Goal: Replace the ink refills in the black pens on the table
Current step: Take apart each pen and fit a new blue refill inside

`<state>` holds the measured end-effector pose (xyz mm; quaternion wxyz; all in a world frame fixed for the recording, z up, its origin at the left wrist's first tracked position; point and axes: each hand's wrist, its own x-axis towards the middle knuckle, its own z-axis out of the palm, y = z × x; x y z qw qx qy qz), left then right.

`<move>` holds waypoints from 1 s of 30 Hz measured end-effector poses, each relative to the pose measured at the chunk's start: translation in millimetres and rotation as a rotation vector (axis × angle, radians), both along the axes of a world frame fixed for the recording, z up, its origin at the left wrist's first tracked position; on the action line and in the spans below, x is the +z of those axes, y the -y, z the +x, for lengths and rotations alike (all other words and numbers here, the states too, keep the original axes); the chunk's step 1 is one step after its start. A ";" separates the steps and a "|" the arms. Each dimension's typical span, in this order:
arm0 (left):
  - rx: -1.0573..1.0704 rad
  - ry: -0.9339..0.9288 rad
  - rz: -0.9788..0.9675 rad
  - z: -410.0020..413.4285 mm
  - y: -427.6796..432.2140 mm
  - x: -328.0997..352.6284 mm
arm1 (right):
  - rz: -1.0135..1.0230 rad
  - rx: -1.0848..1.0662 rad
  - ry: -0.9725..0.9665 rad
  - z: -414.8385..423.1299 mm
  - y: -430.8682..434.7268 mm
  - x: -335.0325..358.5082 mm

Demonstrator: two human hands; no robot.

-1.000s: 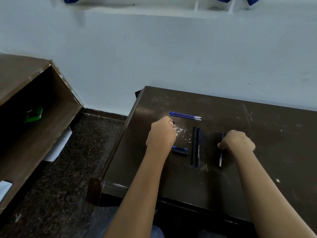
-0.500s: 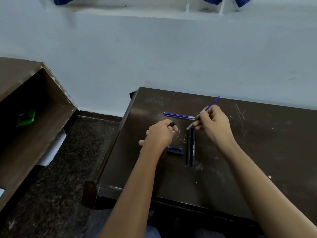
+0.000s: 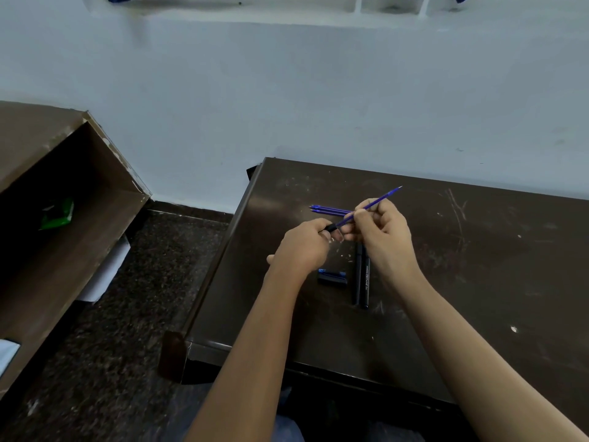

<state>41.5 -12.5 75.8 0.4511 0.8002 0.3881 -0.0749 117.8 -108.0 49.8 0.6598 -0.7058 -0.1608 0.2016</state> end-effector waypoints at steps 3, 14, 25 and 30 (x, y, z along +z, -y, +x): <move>0.020 0.026 0.006 -0.8 0.1 -2.5 | -0.166 0.092 0.078 -4.7 -2.7 -9.7; 0.137 0.133 0.033 -5.3 -3.4 1.2 | -0.962 0.491 0.759 -24.6 -4.8 -67.9; 0.093 0.120 0.038 -5.9 -3.8 1.2 | -0.797 0.329 0.472 -13.1 -3.1 -52.9; 0.053 0.127 0.050 -5.3 -4.3 -0.3 | -0.392 0.065 0.249 -0.7 7.8 -21.3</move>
